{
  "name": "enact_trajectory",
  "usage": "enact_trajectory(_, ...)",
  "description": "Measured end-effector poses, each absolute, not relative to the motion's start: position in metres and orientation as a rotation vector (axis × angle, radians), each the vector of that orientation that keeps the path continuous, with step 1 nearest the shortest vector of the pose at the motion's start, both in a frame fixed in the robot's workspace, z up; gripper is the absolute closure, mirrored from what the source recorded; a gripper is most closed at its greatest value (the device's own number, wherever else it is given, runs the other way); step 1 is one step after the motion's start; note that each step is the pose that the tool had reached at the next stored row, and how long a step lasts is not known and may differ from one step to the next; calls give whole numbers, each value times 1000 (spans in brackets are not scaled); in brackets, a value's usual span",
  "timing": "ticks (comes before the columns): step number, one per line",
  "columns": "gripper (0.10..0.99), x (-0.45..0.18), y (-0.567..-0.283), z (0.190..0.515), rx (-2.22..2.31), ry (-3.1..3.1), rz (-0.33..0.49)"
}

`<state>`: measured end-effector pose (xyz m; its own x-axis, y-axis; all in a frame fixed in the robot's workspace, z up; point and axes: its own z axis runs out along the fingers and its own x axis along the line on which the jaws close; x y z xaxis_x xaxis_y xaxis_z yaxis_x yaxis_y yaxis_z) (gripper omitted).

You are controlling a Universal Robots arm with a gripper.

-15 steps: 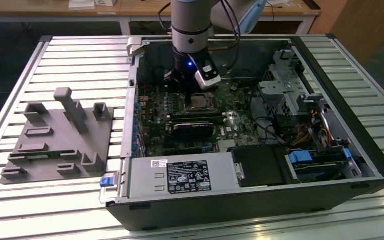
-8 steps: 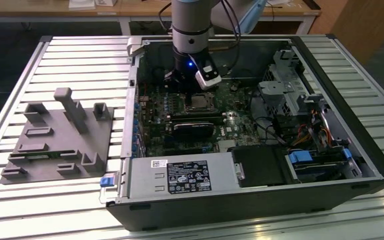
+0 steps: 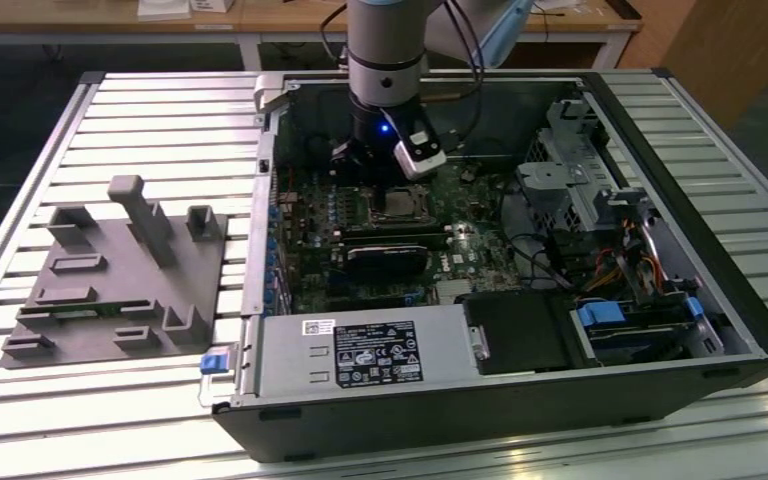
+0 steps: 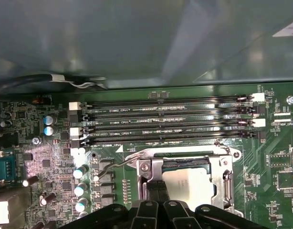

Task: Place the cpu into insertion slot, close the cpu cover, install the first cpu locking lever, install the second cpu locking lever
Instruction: 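Close the cpu cover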

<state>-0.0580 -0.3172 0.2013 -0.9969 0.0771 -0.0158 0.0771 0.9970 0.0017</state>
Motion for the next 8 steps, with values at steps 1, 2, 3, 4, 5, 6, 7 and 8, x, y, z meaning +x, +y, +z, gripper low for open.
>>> enact_trajectory(1, 980, -58, -317, 201, 121, 3123, 2)
enact_trajectory(2, 980, -58, -317, 201, 121, 3123, 2)
enact_trajectory(3, 980, -57, -317, 201, 121, 3123, 2)
enact_trajectory(4, 980, -57, -317, 201, 120, 3123, 2)
enact_trajectory(5, 980, -57, -317, 201, 120, 3123, 2)
enact_trajectory(6, 980, -57, -317, 201, 121, 3123, 2)
enact_trajectory(7, 980, -56, -317, 201, 121, 3123, 2)
enact_trajectory(8, 980, -56, -317, 201, 121, 3123, 2)
